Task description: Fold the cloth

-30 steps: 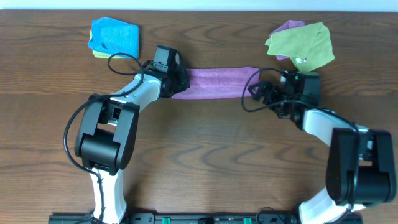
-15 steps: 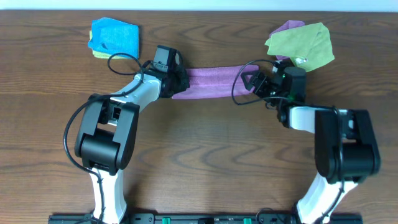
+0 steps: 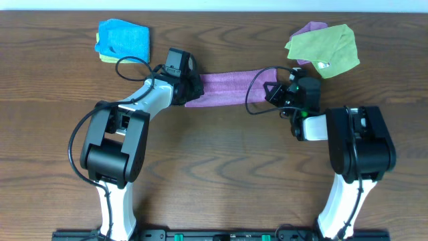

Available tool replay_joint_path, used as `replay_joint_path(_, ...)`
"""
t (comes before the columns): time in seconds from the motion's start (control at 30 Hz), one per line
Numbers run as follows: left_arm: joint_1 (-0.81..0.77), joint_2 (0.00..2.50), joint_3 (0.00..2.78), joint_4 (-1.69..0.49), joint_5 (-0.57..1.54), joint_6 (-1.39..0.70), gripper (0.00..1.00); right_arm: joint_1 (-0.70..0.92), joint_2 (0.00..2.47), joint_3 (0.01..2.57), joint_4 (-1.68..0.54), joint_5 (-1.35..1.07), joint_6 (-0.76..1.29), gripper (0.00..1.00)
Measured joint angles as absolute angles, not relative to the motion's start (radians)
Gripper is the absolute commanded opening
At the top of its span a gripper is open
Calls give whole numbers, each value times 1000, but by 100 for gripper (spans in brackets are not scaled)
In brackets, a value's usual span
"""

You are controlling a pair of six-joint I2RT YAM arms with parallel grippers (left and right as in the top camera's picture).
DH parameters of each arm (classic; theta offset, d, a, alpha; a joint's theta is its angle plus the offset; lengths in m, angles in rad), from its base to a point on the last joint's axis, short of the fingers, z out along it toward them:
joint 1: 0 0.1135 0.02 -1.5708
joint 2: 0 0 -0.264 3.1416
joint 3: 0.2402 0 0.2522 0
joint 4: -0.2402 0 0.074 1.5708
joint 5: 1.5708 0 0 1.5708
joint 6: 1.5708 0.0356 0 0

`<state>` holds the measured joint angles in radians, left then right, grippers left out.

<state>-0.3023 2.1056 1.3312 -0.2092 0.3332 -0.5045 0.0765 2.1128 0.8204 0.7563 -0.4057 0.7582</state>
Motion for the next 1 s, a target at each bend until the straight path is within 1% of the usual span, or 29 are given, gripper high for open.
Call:
replay_joint_path(0.1, -302, 2106, 1331, -209, 333, -505, 6, 74, 2119, 819, 782, -450, 753, 1)
replay_joint_path(0.2, -302, 2106, 1331, -210, 333, -505, 6, 74, 2095, 817, 752, -487, 738, 2)
replay_joint_path(0.43, -302, 2106, 1332, -210, 334, -517, 6, 75, 1908, 814, 606, -524, 661, 1)
replay_joint_path(0.57, -302, 2106, 1332, -211, 336, -520, 6, 82, 1831, 814, 589, -535, 627, 1)
replay_joint_path(0.77, -302, 2106, 1332, -211, 337, -521, 6, 136, 1823, 822, 567, -526, 599, 1)
replay_joint_path(1.0, -302, 2106, 1332, -211, 336, -520, 6, 237, 1824, 937, 382, -487, 517, 1)
